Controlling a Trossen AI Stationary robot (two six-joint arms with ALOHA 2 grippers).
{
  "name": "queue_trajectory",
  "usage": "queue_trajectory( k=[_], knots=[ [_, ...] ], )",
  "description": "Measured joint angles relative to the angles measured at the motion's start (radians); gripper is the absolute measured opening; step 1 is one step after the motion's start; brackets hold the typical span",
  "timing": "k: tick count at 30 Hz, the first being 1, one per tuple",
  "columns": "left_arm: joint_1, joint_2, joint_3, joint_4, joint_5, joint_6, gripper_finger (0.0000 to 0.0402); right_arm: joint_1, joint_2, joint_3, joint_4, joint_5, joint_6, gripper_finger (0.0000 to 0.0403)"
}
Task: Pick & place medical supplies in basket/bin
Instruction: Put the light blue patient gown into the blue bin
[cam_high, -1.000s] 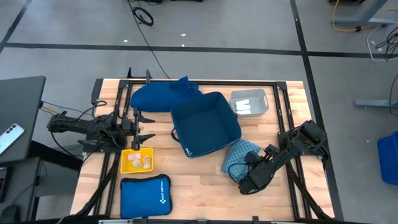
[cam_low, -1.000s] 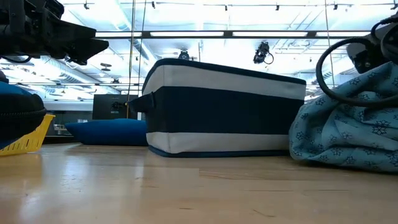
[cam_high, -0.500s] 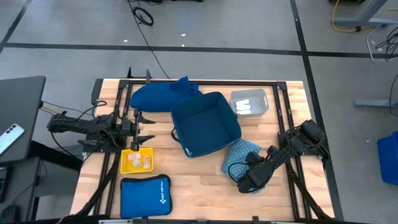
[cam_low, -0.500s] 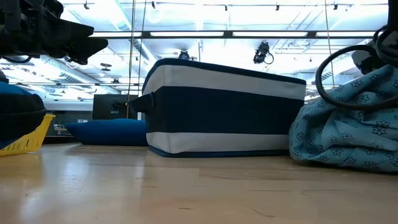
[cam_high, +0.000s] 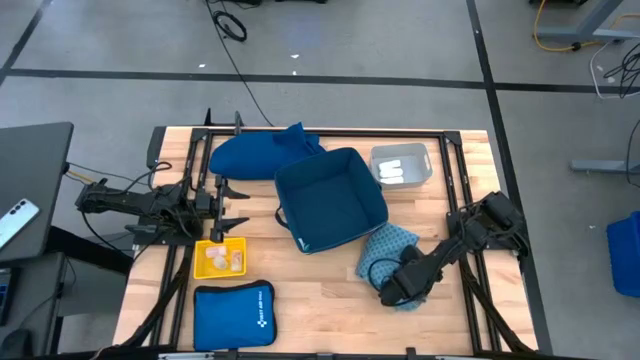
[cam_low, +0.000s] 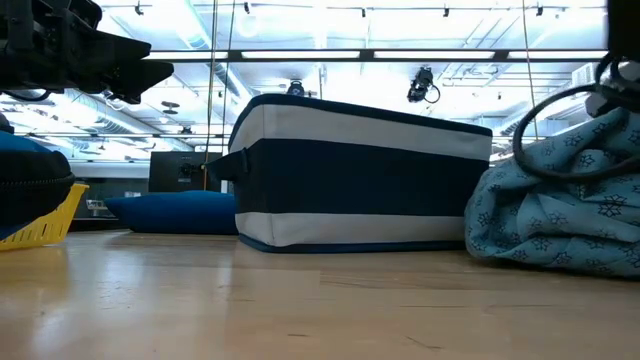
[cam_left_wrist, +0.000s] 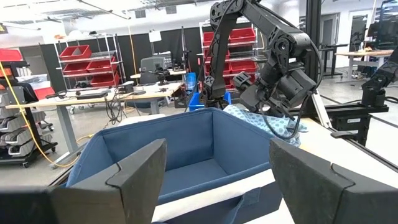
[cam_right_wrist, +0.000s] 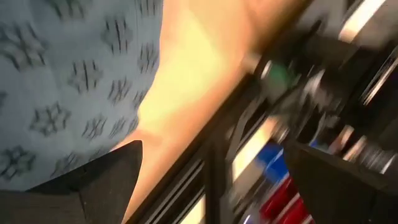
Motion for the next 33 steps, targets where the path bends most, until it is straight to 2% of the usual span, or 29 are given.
queue_trajectory(
  k=[2, 9, 11, 14, 17, 19, 25, 27, 31, 33],
  knots=[
    [0.000, 0.000, 0.000, 0.000, 0.000, 0.000, 0.0283, -0.008, 0.000, 0.000, 0.014, -0.072, 0.043, 0.0400],
    [0.000, 0.000, 0.000, -0.002, 0.037, -0.010, 0.0283, 0.030, 0.000, 0.003, 0.109, -0.143, 0.062, 0.0400],
    [0.000, 0.000, 0.000, -0.007, 0.037, -0.010, 0.0283, 0.049, 0.000, 0.003, 0.150, -0.135, 0.073, 0.0400],
    [0.000, 0.000, 0.000, -0.018, 0.019, 0.000, 0.0283, 0.076, 0.000, 0.003, 0.223, -0.135, -0.013, 0.0400],
    [0.000, 0.000, 0.000, -0.019, -0.028, 0.007, 0.0283, 0.086, -0.005, 0.003, 0.211, -0.129, -0.073, 0.0400],
    [0.000, 0.000, 0.000, -0.019, -0.044, 0.003, 0.0283, 0.073, -0.011, 0.012, 0.179, -0.130, -0.052, 0.0400],
    [0.000, 0.000, 0.000, -0.019, -0.040, -0.067, 0.0283, 0.062, -0.021, 0.092, 0.167, -0.013, 0.028, 0.0400],
    [0.000, 0.000, 0.000, -0.037, 0.006, -0.068, 0.0283, 0.062, -0.021, 0.116, 0.201, 0.031, 0.029, 0.0400],
    [0.000, 0.001, 0.000, -0.066, 0.242, -0.099, 0.0283, 0.061, -0.020, 0.157, 0.273, 0.132, 0.026, 0.0400],
    [0.000, 0.008, 0.000, -0.064, 0.323, -0.110, 0.0283, 0.058, -0.020, 0.162, 0.317, 0.167, -0.005, 0.0400]
  ],
)
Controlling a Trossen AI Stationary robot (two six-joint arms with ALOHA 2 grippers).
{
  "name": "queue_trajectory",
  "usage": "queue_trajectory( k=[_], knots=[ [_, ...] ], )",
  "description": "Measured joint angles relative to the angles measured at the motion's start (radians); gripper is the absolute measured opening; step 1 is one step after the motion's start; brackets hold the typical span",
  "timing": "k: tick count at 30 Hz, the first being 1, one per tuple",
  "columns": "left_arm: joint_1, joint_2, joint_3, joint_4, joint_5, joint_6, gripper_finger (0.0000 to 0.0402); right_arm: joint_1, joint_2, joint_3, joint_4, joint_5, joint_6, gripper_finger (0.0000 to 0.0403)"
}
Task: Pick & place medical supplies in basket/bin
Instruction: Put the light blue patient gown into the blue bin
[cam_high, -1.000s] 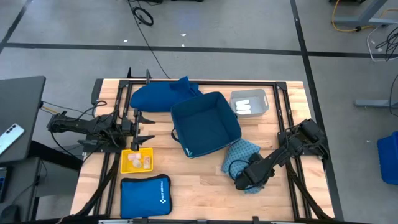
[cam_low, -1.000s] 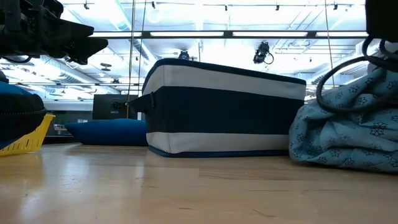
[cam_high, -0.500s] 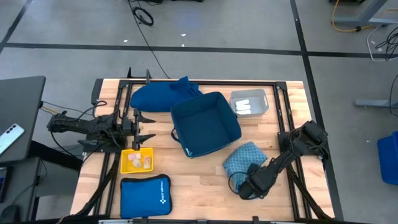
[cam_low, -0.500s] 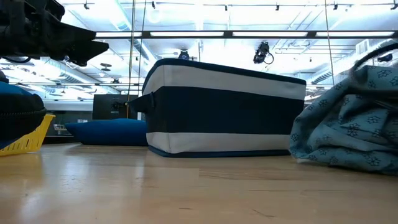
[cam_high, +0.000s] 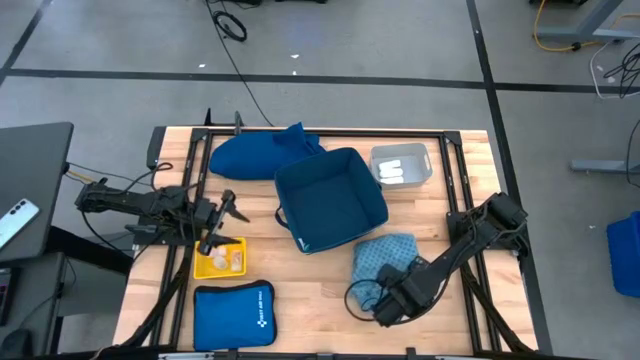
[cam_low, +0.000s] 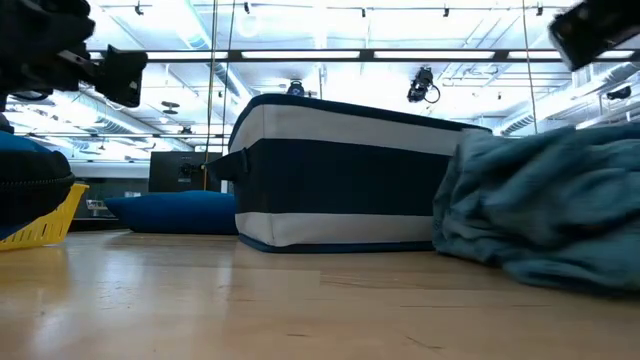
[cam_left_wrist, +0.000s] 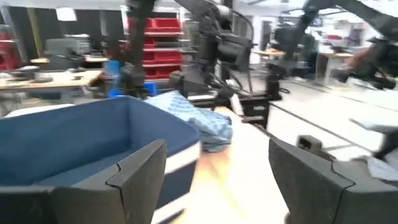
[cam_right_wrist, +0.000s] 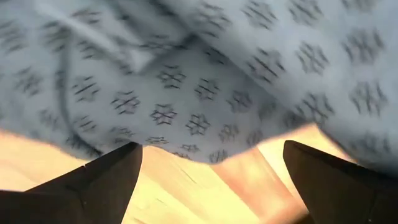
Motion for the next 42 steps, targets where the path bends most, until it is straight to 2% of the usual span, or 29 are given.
queue_trajectory(
  k=[2, 6, 11, 18, 23, 31, 36, 39, 42],
  knots=[
    [0.000, 0.000, 0.000, -0.002, -0.004, 0.048, 0.0283, -0.001, 0.000, 0.003, 0.045, 0.024, -0.048, 0.0400],
    [0.001, 0.002, 0.000, 0.001, -0.118, 0.178, 0.0283, -0.002, 0.000, 0.003, 0.159, 0.035, -0.153, 0.0400],
    [0.001, 0.002, 0.000, 0.001, -0.190, 0.188, 0.0283, -0.015, 0.000, 0.003, 0.323, 0.005, -0.267, 0.0400],
    [0.001, 0.002, 0.000, 0.001, -0.208, 0.192, 0.0283, -0.047, 0.000, 0.003, 0.445, -0.050, -0.274, 0.0400],
    [0.002, 0.002, 0.000, 0.002, -0.275, 0.198, 0.0283, -0.066, 0.000, 0.003, 0.464, -0.055, -0.272, 0.0400],
    [0.002, 0.002, 0.000, 0.002, -0.272, 0.197, 0.0284, -0.069, 0.000, 0.003, 0.624, -0.054, -0.432, 0.0400],
    [0.002, 0.002, 0.000, 0.002, -0.271, 0.195, 0.0284, -0.069, 0.000, 0.003, 0.704, -0.054, -0.454, 0.0400],
    [0.002, 0.002, 0.000, 0.002, -0.271, 0.195, 0.0284, -0.069, 0.000, 0.003, 0.736, -0.062, -0.379, 0.0400],
    [0.002, 0.002, 0.000, 0.002, -0.271, 0.195, 0.0284, -0.072, 0.000, 0.003, 0.747, -0.067, -0.439, 0.0400]
  ],
)
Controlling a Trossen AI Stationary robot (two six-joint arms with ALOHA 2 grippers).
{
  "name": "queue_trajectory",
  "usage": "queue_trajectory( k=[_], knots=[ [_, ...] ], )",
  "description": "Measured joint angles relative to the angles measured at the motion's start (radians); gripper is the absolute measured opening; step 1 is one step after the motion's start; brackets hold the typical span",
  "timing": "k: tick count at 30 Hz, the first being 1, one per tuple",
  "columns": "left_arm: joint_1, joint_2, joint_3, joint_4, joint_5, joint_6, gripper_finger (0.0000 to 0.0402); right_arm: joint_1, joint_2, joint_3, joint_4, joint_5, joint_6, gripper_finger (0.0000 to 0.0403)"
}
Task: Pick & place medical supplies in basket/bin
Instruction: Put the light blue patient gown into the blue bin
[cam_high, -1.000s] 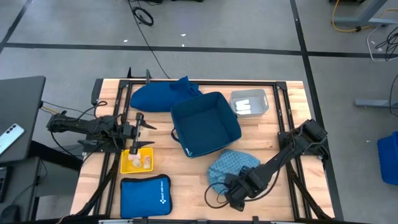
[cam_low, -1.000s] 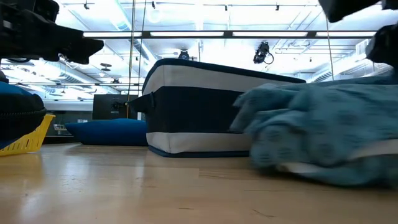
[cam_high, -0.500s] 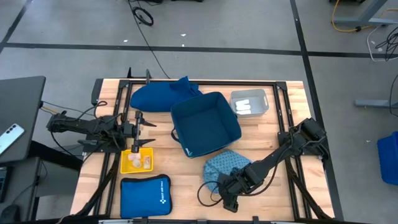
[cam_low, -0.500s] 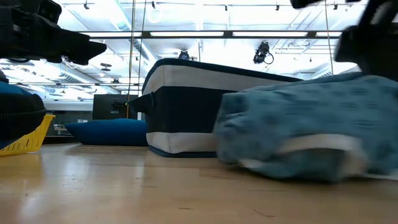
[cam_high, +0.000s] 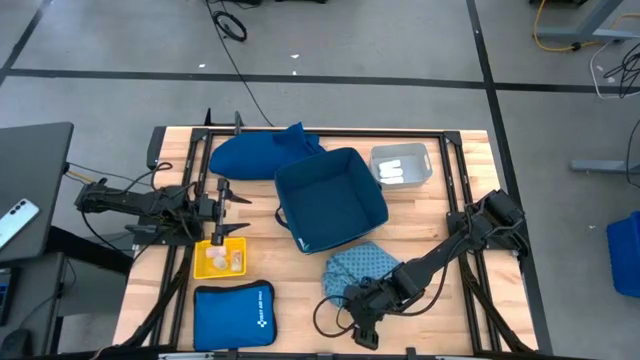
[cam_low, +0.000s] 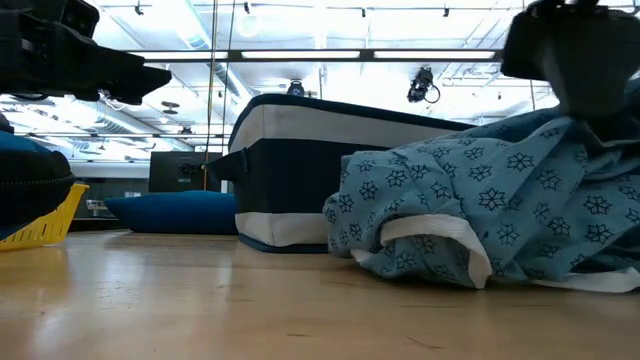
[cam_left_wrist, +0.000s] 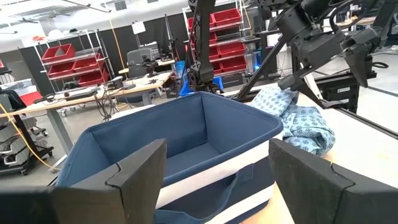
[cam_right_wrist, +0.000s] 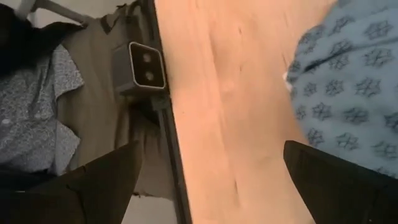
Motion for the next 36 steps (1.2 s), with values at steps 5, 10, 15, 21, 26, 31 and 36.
queue_trajectory(
  k=[5, 10, 15, 21, 26, 31, 36],
  knots=[
    [0.000, 0.000, 0.000, 0.000, 0.000, 0.000, 0.0284, -0.003, 0.000, 0.000, -0.029, 0.097, -0.037, 0.0400],
    [0.000, 0.000, 0.000, 0.000, 0.000, 0.000, 0.0284, -0.003, 0.000, 0.000, -0.111, 0.186, -0.091, 0.0400],
    [0.000, 0.000, 0.000, 0.000, 0.000, 0.000, 0.0284, -0.002, 0.000, 0.000, -0.217, 0.343, -0.123, 0.0400],
    [0.000, 0.000, 0.000, 0.000, 0.000, 0.000, 0.0284, -0.001, 0.000, 0.000, -0.232, 0.384, -0.197, 0.0400],
    [0.000, 0.000, 0.000, 0.000, 0.000, 0.000, 0.0284, -0.009, 0.000, 0.000, -0.233, 0.377, -0.259, 0.0400],
    [0.000, 0.000, 0.000, 0.000, 0.000, 0.000, 0.0284, -0.009, 0.000, 0.000, -0.262, 0.412, -0.190, 0.0400],
    [0.000, 0.000, 0.000, 0.000, 0.000, 0.000, 0.0284, -0.004, 0.000, 0.000, -0.262, 0.424, -0.197, 0.0400]
  ],
)
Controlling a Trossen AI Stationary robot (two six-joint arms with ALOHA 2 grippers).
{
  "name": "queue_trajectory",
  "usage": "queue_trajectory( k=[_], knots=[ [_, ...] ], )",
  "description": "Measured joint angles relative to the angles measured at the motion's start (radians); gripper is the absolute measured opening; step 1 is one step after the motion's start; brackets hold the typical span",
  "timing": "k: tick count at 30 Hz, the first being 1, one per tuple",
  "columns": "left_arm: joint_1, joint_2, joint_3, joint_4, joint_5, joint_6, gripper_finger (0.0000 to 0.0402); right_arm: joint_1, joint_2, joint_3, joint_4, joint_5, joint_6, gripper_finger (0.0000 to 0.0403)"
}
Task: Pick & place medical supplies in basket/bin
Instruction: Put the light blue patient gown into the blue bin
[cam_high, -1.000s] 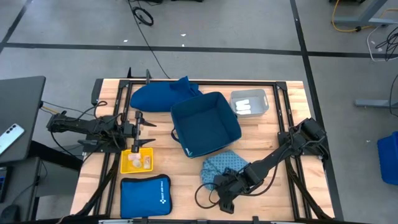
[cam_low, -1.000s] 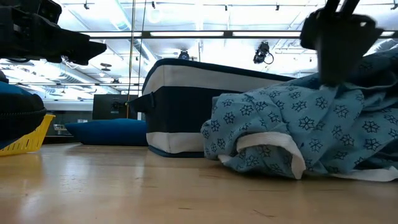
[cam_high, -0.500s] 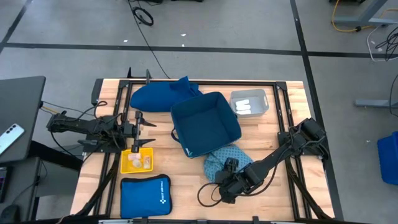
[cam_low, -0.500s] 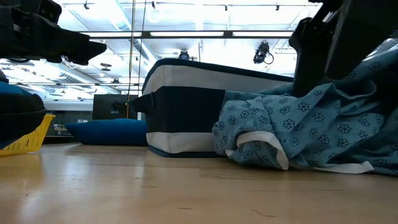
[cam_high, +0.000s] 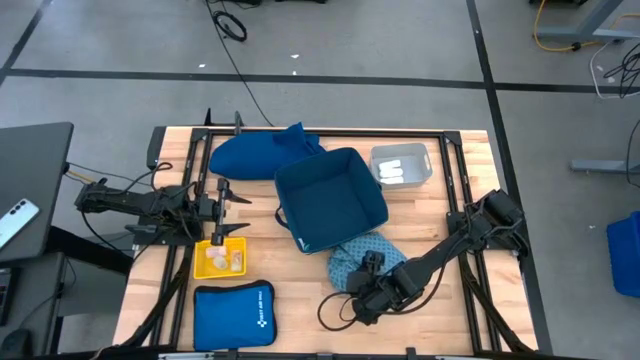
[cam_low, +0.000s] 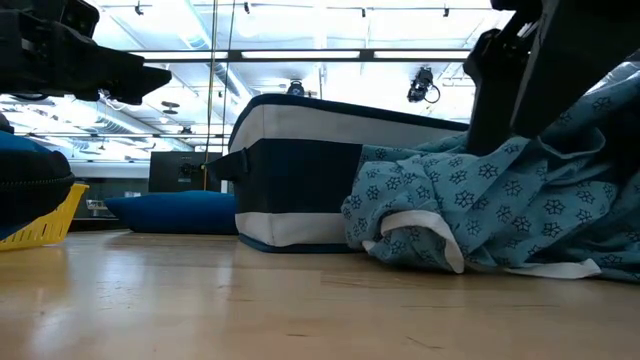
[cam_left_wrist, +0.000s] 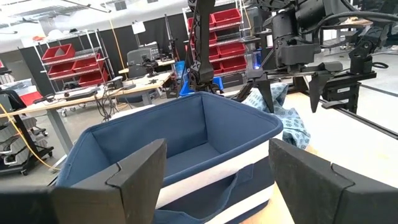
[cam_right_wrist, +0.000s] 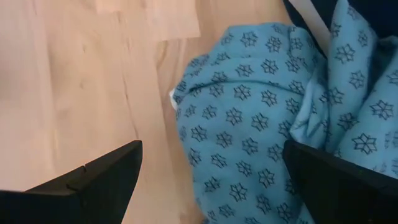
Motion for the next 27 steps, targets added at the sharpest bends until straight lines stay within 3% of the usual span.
queue_trajectory(
  k=[5, 11, 16, 23, 27],
  knots=[
    [0.000, 0.000, 0.000, 0.000, 0.000, 0.000, 0.0284, 0.033, 0.000, 0.000, -0.053, 0.060, 0.005, 0.0400],
    [0.000, 0.000, 0.000, 0.000, 0.000, 0.000, 0.0284, 0.076, 0.000, 0.000, -0.109, 0.273, 0.009, 0.0400],
    [0.000, 0.000, 0.000, 0.000, 0.000, 0.000, 0.0284, 0.082, 0.000, 0.000, -0.165, 0.348, 0.004, 0.0400],
    [0.000, 0.000, 0.000, 0.000, 0.000, 0.000, 0.0284, 0.084, 0.000, 0.000, -0.201, 0.357, 0.093, 0.0400],
    [0.000, 0.000, 0.000, 0.000, 0.000, 0.000, 0.0284, 0.090, 0.000, 0.000, -0.216, 0.281, 0.121, 0.0400]
  ],
)
